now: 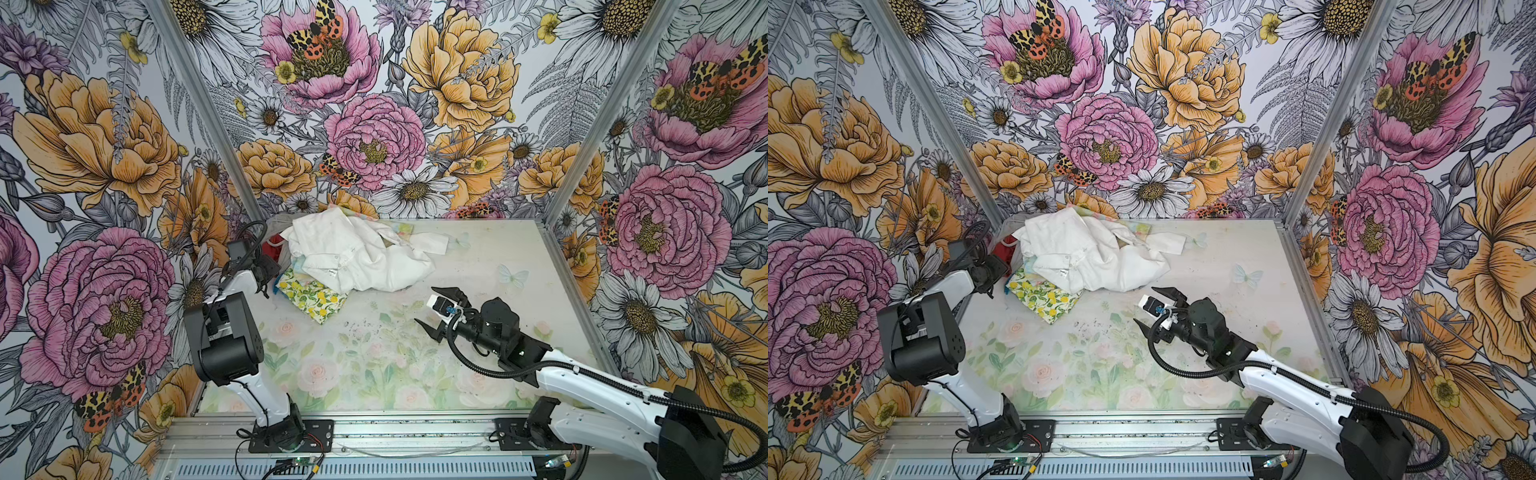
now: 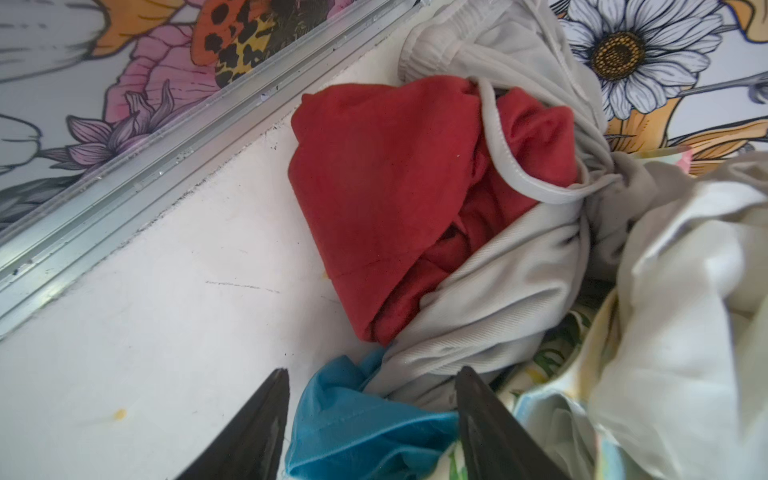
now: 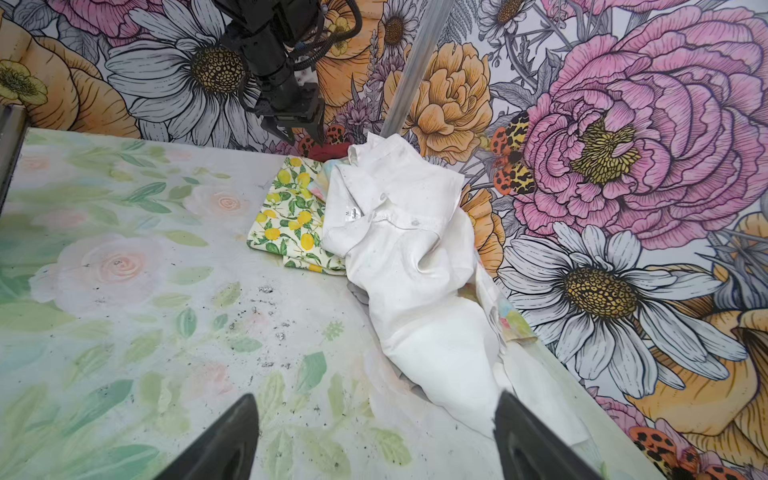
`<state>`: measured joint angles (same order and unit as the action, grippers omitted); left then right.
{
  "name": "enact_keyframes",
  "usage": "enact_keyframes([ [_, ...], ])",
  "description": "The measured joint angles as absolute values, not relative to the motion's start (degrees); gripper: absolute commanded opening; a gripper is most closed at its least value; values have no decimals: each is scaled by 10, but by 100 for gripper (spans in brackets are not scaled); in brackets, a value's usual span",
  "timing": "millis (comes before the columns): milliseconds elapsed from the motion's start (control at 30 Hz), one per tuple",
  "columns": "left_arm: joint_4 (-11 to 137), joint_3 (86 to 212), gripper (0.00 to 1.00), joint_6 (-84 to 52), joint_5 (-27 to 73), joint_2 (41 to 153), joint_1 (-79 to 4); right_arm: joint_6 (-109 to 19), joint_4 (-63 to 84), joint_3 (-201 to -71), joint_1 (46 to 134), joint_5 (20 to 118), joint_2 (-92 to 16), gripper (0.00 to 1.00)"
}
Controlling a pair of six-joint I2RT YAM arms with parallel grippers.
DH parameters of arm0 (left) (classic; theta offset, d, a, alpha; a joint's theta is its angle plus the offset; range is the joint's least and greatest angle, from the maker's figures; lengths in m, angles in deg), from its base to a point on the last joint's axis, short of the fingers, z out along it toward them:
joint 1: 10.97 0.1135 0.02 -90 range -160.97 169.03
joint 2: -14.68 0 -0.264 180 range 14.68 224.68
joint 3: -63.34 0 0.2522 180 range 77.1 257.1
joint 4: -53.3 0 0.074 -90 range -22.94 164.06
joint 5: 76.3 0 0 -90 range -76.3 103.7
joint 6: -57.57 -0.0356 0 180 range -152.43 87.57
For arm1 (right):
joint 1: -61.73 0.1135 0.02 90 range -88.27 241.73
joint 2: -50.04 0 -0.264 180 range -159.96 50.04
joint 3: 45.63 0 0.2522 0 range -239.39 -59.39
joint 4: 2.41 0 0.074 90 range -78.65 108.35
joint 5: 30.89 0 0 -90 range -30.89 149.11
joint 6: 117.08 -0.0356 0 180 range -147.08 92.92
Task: Pick out a specific cloth from the pile
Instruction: 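Reach the left gripper toward the dark red cloth while the right arm extends forward, then close the left gripper on the dark red cloth at the pile edge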
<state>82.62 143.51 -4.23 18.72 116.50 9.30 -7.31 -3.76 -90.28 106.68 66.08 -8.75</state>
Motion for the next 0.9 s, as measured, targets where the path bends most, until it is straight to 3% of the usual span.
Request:
enact_keyframes([
  [400,801,1493,60,-43,189,1251,93,-71,-21,-923,1099,672,-99,87],
  [500,800,1506,50,-46,189,1265,93,-71,-21,-926,1109,674,-107,86],
  [800,796,1536,1,-70,169,1295,89,-71,-22,-929,1118,673,-125,85],
  [900,796,1538,0,-74,156,1295,85,-71,-22,-929,1118,673,-129,85],
])
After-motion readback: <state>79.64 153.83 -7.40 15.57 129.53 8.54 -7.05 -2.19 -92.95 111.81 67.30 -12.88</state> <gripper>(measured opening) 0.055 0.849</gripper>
